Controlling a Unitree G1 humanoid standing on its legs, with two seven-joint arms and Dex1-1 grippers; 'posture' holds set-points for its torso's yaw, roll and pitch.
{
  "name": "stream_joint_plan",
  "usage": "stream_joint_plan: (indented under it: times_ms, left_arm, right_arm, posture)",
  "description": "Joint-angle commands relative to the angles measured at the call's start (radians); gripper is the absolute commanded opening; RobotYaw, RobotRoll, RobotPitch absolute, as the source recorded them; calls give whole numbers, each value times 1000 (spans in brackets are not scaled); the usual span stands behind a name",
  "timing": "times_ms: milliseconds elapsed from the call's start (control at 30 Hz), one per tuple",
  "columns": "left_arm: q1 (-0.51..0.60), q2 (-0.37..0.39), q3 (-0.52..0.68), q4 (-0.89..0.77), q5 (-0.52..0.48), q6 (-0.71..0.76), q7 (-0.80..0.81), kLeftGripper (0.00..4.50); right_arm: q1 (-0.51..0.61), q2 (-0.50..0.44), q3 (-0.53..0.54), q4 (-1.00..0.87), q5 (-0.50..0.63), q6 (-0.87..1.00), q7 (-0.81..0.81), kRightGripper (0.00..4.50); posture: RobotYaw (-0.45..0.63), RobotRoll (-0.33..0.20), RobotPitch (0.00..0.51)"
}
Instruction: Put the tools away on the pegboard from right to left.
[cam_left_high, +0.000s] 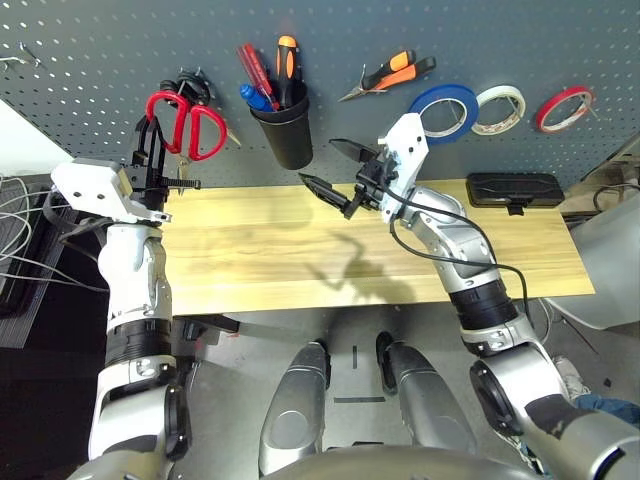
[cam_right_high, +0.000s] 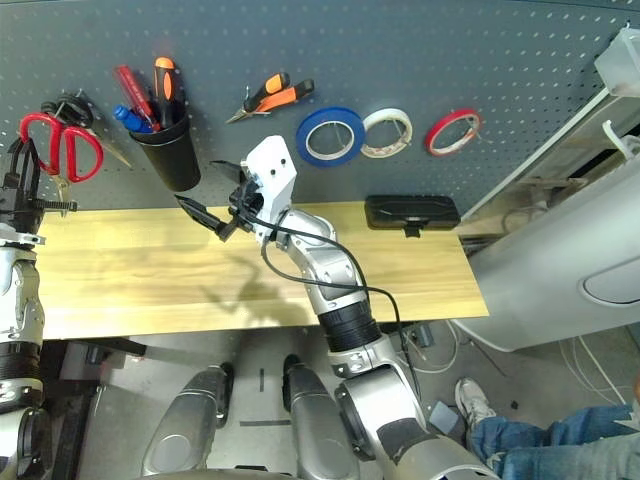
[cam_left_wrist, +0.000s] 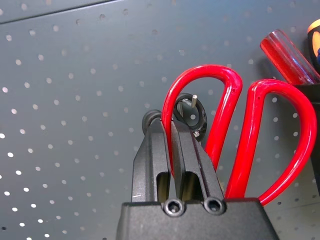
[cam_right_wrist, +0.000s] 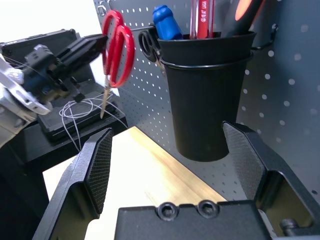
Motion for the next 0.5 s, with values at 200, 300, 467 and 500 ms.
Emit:
stream_joint_plan:
  times_ms: [200, 300, 467, 500]
  left_arm:
    - [-37, 6, -20, 106, 15, -31, -21, 22]
    - [-46, 11, -27, 130, 19, -21, -19, 22]
    - [-78, 23, -30, 185, 29, -3, -8, 22]
    - [-84, 27, -32, 198, 34, -2, -5, 22]
  right_arm:
    - [-2, 6, 14, -2, -4, -6, -3, 4500]
    - [-1, 6, 15, -6, -5, -4, -5, 4500]
    - [3, 6, 16, -11, -4, -1, -7, 4500]
    - [4, 6, 17, -11, -4, -1, -7, 4500]
  posture:
    - [69, 0, 224]
    - [55, 0, 227]
    - [57, 0, 228]
    - [57, 0, 228]
